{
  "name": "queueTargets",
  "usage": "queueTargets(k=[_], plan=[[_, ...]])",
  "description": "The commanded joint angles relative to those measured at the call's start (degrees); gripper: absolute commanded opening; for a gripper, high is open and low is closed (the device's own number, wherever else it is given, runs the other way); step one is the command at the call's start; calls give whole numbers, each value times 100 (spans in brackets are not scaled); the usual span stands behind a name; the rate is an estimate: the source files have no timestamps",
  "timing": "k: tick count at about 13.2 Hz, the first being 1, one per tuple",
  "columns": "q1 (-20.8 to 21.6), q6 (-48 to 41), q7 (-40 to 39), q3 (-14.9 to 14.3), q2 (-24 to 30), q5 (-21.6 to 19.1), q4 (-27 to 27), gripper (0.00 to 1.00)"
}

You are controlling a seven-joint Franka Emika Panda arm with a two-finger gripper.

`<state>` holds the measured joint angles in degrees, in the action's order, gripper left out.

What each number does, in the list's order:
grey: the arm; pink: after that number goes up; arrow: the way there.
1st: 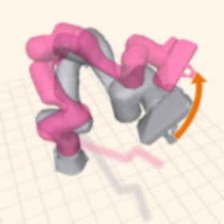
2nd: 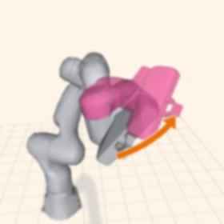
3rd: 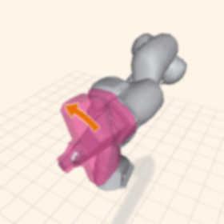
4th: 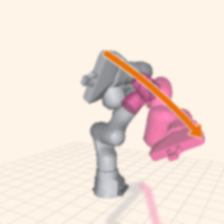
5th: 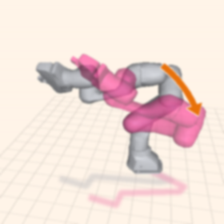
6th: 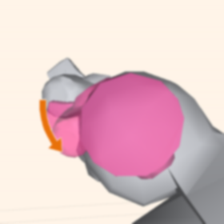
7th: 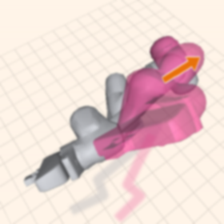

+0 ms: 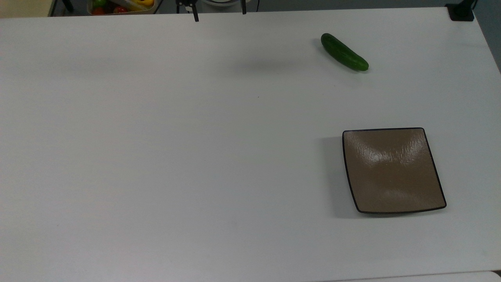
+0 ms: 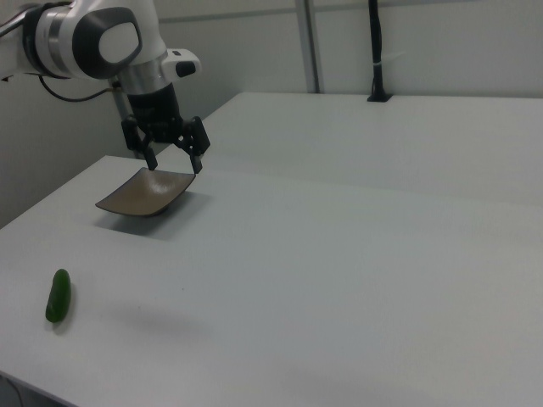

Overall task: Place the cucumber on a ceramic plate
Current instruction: 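Move the open gripper toward the green cucumber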

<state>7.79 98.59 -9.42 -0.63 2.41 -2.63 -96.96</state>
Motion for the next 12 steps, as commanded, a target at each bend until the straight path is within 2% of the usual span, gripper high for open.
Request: queueTargets(k=[1, 3, 8, 12], plan=[[134, -50, -1165, 10, 40, -133, -209, 100], [187, -67, -1657, 19, 75, -142, -297, 100], [495, -471, -1642, 405, 102, -142, -429, 100], [688, -560, -870, 1002, 119, -142, -551, 100]])
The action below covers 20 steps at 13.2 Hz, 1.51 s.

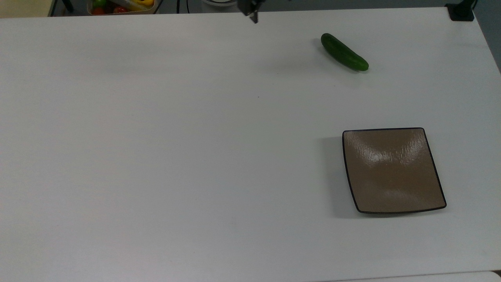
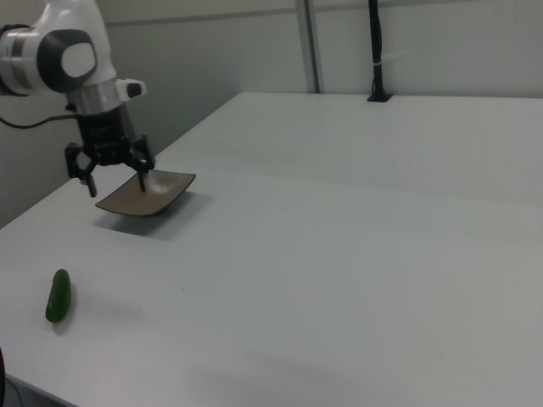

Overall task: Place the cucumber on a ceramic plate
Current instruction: 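Lower the gripper over the middle of the cucumber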

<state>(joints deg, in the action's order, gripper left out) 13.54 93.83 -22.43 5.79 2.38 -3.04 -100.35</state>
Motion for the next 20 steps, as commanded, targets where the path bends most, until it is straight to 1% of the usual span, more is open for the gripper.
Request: queueTargets(k=[1, 3, 7, 8, 10, 11, 12, 13, 15, 20], plan=[[105, -84, 537, 562, 123, -100, -265, 100], [114, -14, 844, 887, 123, -135, -415, 100], [114, 310, 1109, 1388, 123, -459, -792, 100], [114, 720, 1414, 1634, 123, -486, -1080, 100], [114, 1354, 1715, 1898, 123, -487, -1486, 100], [114, 1705, 1846, 1987, 105, -487, -1679, 100], [149, 2257, 2178, 2101, 70, -478, -1968, 100], [210, 2654, 2330, 2154, 53, -478, -2180, 100], [307, 3174, 2436, 2172, 17, -478, -2427, 100], [395, 3817, 2648, 2172, -378, -347, -2656, 100]])
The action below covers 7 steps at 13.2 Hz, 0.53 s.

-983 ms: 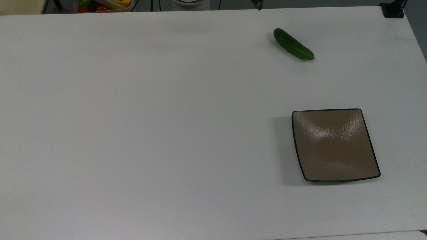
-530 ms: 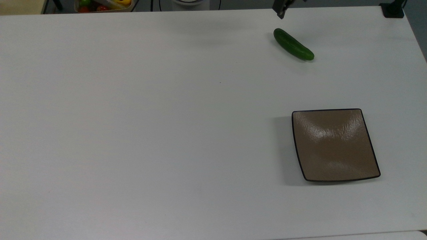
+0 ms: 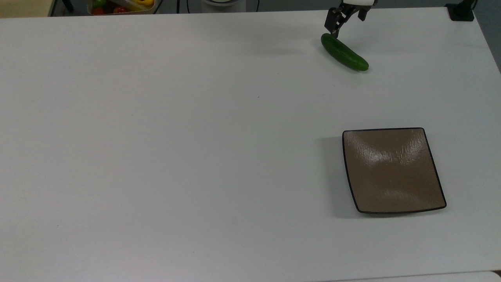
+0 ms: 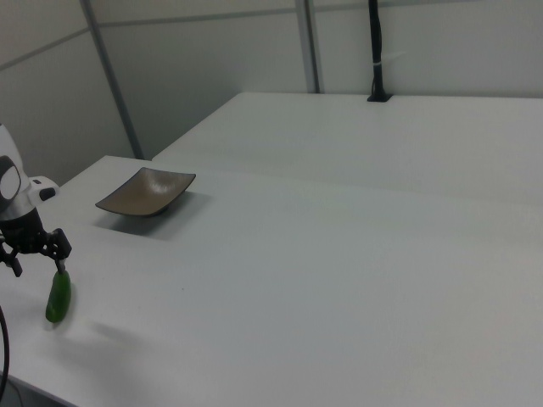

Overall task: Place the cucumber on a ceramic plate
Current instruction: 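Lower the gripper over the middle of the cucumber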

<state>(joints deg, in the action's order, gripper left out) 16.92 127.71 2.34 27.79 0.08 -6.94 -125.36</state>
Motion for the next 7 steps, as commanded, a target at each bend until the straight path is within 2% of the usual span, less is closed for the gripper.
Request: queueTargets(k=[1, 4, 7], plan=[[57, 500, 179, -28, -201, 105, -164, 100], [48, 807, 406, -28, -525, 429, -190, 100], [127, 957, 907, -28, -833, 1052, -182, 100]])
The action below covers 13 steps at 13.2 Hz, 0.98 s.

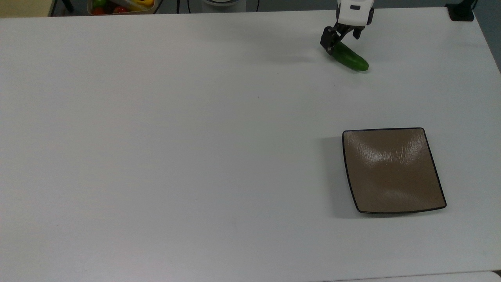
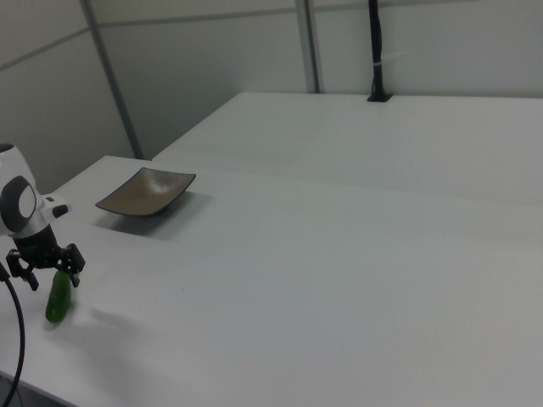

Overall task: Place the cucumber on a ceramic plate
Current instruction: 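Close the gripper around the cucumber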

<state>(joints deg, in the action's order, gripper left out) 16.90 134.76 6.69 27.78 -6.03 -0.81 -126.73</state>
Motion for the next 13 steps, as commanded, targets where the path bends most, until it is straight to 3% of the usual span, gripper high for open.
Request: queueTargets(k=[1, 4, 8, 11, 13], plan=[[138, 331, 569, -27, -318, 571, -36, 100], [147, 349, 588, -27, -416, 599, -27, 100], [226, 385, 597, -27, -530, 599, -19, 87], [226, 385, 597, -27, -548, 599, -19, 61], [226, 385, 597, -27, -557, 599, -10, 37]])
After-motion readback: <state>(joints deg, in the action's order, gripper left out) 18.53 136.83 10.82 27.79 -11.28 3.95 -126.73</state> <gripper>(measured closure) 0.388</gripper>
